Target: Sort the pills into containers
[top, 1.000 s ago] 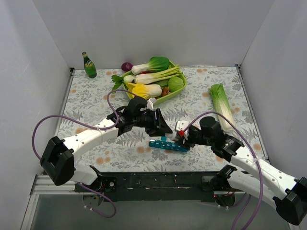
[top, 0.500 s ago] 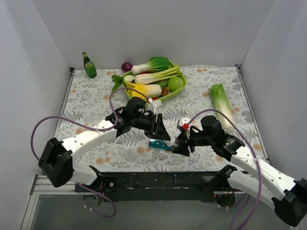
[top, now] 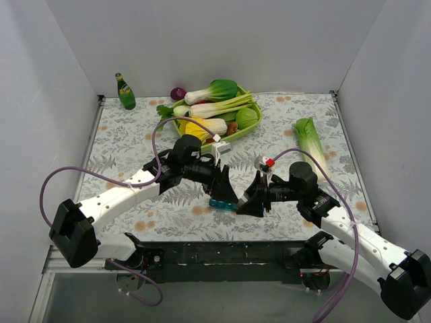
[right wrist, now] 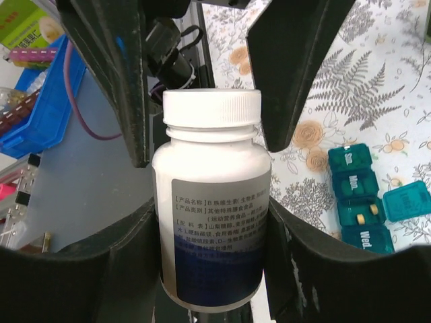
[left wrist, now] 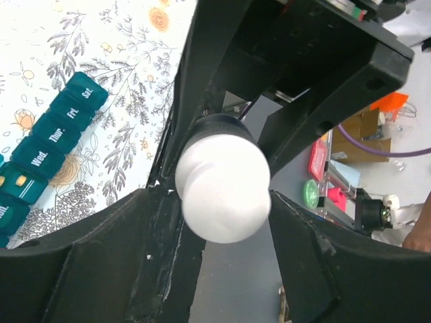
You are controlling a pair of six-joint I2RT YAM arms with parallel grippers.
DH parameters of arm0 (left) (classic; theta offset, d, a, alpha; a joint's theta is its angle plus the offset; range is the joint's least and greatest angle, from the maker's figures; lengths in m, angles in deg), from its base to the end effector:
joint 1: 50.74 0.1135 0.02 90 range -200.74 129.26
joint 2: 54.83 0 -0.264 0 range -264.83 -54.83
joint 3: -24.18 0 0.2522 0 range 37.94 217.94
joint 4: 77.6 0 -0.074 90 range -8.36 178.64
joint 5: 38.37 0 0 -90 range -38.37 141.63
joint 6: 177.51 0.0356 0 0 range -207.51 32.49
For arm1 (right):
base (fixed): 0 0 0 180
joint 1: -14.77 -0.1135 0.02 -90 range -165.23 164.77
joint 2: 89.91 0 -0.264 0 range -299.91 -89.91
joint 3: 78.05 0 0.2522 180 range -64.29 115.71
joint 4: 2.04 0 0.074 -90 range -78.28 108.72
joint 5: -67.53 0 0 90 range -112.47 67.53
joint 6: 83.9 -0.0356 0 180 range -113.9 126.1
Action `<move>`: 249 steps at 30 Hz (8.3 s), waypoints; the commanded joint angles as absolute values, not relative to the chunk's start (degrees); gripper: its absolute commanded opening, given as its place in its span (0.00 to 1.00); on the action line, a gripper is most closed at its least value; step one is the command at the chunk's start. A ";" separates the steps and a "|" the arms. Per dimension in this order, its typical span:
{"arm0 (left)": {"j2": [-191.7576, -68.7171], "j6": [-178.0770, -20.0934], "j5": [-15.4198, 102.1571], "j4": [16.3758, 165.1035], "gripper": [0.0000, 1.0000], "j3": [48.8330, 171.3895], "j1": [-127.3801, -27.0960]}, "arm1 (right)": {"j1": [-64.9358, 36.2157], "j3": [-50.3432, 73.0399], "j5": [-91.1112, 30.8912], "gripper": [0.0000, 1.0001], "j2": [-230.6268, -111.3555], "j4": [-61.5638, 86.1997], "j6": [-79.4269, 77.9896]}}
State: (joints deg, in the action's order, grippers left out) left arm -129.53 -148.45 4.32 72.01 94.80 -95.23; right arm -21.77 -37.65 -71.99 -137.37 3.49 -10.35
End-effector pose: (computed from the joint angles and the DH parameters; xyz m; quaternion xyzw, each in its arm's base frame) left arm 0.1834 -0.2169 0.2947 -0.0690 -0.8289 0.5546 0.0240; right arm 0.1338 0.1328 0.2559 -0.3815 0.6521 0.5458 0.3624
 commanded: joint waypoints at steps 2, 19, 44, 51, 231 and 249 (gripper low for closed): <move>-125.60 -150.15 3.82 74.12 0.84 96.13 -92.14 | -20.74 -36.86 -73.89 0.01 -136.14 -3.75 -12.10; -104.04 -180.34 18.58 86.09 0.98 83.56 -82.73 | -21.97 -28.96 -58.62 0.02 -132.19 20.42 31.97; -125.41 -195.08 36.95 74.05 0.71 95.42 -98.81 | -26.98 -29.83 -39.26 0.01 -131.31 17.08 42.66; -126.99 -194.56 35.29 75.71 0.61 96.30 -99.17 | -26.98 -29.74 -39.96 0.01 -131.31 17.17 41.87; -129.89 -114.57 1.61 69.73 0.43 96.56 -103.12 | -16.70 -47.21 -84.34 0.01 -133.16 -10.56 -18.66; -121.00 -178.46 17.62 84.25 0.98 85.49 -93.63 | -16.43 -32.21 -63.27 0.01 -129.37 22.52 30.94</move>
State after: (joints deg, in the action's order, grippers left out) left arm -115.80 -163.14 15.10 91.14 84.49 -93.74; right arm -15.52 -37.48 -72.69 -129.85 13.68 11.27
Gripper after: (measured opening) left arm 0.981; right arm 0.594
